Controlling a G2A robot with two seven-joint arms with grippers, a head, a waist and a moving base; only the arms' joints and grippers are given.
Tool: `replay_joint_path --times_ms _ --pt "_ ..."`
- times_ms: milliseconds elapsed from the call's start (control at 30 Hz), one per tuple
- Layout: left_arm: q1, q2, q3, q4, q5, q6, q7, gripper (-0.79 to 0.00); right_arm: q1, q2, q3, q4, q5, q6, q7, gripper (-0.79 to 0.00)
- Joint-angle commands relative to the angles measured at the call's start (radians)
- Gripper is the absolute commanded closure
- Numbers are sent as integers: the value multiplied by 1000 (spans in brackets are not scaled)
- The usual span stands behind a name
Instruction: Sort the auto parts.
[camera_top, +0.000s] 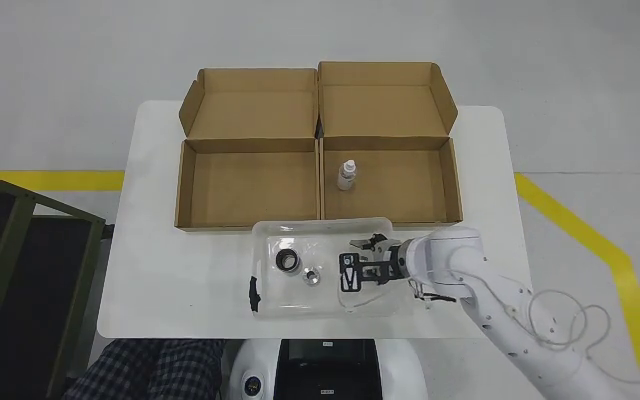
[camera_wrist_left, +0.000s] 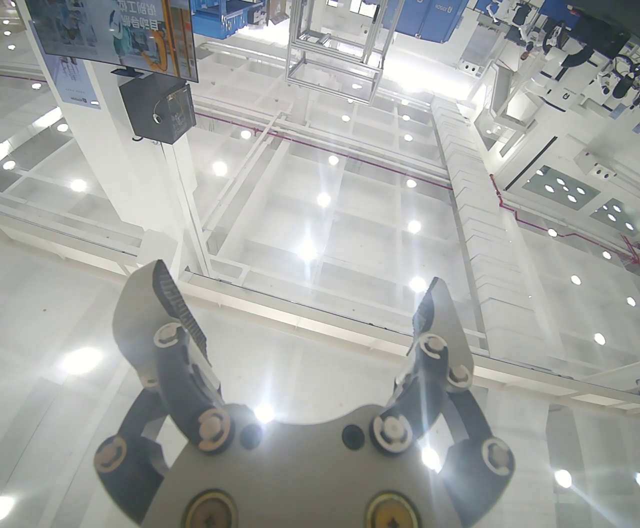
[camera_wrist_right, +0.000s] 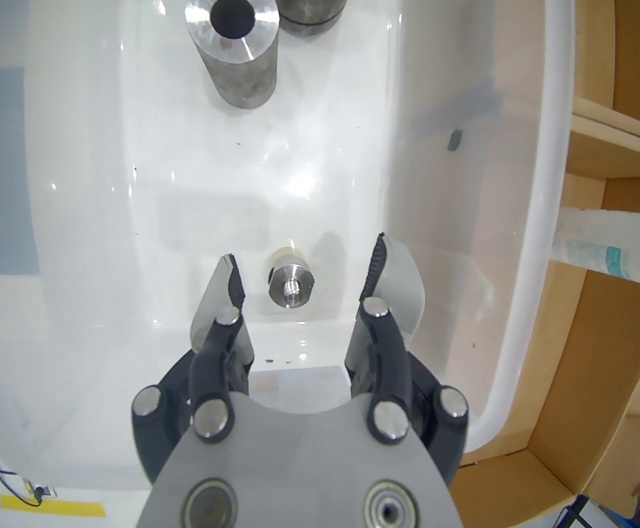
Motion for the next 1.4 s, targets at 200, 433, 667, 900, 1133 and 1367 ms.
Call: replay_joint_path --times_ms 200,433,667,900,1133,1367 --pt "0 0 0 0 0 0 0 -785 20 5 -31 -16 -46 3 27 -431" --pt "0 0 0 0 0 0 0 -785 42 13 -74 0 -43 11 35 -394" --pt "0 0 0 0 0 0 0 -785 71 21 -109 5 -30 24 48 -40" --pt "0 0 0 0 0 0 0 -785 94 31 -134 2 7 31 55 0" --pt "0 0 0 0 0 0 0 -785 97 42 -96 -67 74 42 52 0" --pt "0 0 0 0 0 0 0 -785 62 56 -12 -152 74 84 -66 0"
